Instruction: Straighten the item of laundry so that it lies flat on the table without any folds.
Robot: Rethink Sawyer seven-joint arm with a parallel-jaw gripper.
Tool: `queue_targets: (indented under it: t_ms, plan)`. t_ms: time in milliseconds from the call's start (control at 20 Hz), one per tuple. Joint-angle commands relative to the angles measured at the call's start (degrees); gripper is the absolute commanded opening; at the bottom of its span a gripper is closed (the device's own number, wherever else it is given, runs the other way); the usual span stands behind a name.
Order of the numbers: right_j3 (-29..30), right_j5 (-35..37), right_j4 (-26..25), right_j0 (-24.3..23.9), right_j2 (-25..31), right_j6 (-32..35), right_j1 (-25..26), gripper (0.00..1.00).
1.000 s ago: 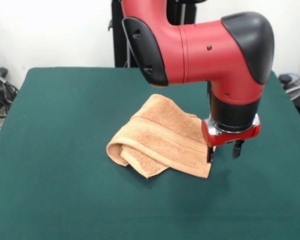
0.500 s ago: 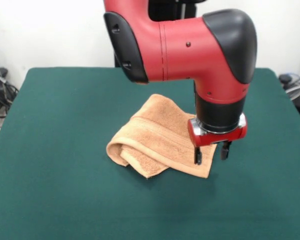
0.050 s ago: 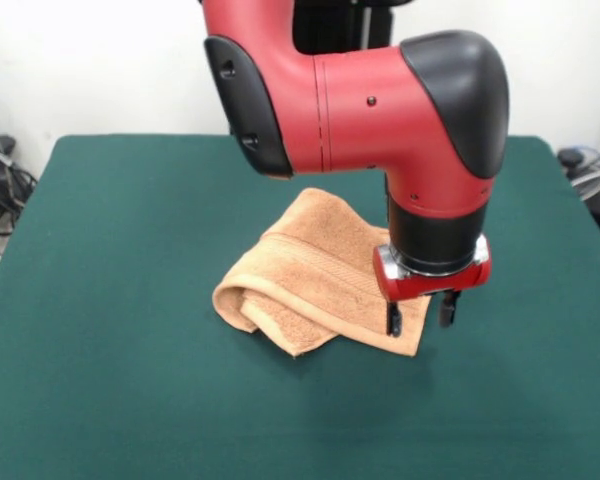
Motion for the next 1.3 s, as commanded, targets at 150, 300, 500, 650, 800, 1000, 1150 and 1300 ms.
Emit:
queue_targets:
  t_ms: [150,300,500,650,800,1000,1150,1300]
  plan:
    - [-0.5,2.4,-2.0,0.9,0.1,0.8,2.4,1.00]
    - [0.0,1.8,-2.1,0.7,0.2,0.7,2.5,1.00]
    - [-0.8,2.2,-2.5,0.9,0.0,0.2,3.4,1.00]
    - [-0.9,1.8,-2.6,0.7,0.1,0.0,4.7,1.00]
    - [0.0,0.3,-2.6,0.1,0.4,0.1,5.7,1.00]
    - [-0.7,0.1,-2.5,-0.2,0.8,-0.5,6.7,1.00]
    - [-1.1,0.3,-2.3,-0.2,0.9,-0.5,7.0,1.00]
    - [-1.5,0.5,-2.2,-0.1,1.0,-0.4,7.0,1.00]
